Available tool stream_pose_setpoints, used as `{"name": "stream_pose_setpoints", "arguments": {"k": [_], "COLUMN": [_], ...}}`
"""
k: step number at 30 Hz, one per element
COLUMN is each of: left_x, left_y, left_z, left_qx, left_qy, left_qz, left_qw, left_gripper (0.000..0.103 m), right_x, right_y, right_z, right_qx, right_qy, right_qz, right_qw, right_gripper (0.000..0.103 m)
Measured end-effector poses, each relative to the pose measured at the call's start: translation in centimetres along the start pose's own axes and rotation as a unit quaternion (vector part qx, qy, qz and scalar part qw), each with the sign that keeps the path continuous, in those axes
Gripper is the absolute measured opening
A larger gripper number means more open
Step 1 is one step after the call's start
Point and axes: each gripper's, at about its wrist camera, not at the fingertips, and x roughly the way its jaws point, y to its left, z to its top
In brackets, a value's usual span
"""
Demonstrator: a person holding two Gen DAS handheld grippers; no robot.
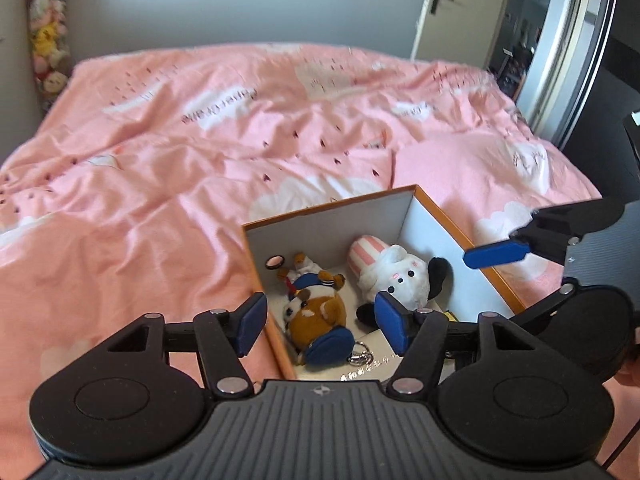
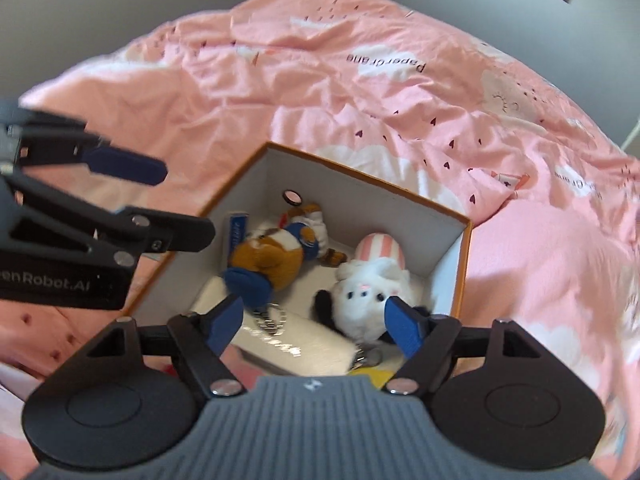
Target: Organize objects
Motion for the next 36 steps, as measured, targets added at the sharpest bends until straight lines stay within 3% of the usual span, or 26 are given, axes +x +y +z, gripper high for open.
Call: {"name": "stream_pose_setpoints", "arguments": {"k": [3, 12, 21, 29, 36], "left_x": [-2.0, -5.2, -6.7, -6.3, -6.4], "left_y": [0.0, 0.8, 1.0, 1.4, 1.5], "left_z": [-2.1, -6.0, -10.2, -11.8, -12.0], "left_qx": [0.001, 0.001, 0.005, -0.01, -0.011], "left_qy": [-0.024, -0.052, -0.044, -0.015, -0.014], "left_qz": [0.023, 0.062, 0.059, 0.066, 0.066], "left_qw": [0.9994, 0.9967, 0.9973, 0.9976, 0.9976], "left_gripper": [0.076, 0.084, 0.085, 0.085, 0.086], "right_x": [-2.1, -4.9, -6.2, -5.9, -6.0], "right_y": [1.3, 5.0, 9.4, 10.7, 11.6], "right_z": [-2.0, -7.7, -11.5, -13.0, -13.2], "right_qx": [0.044, 0.117, 0.134, 0.145, 0.131], "right_qy": [-0.028, -0.09, -0.13, -0.125, -0.125], "right_qz": [0.012, -0.011, -0.066, -0.07, -0.073], "right_qw": [0.999, 0.989, 0.98, 0.979, 0.981], "right_gripper": [0.08, 0.081, 0.082, 0.087, 0.088]}}
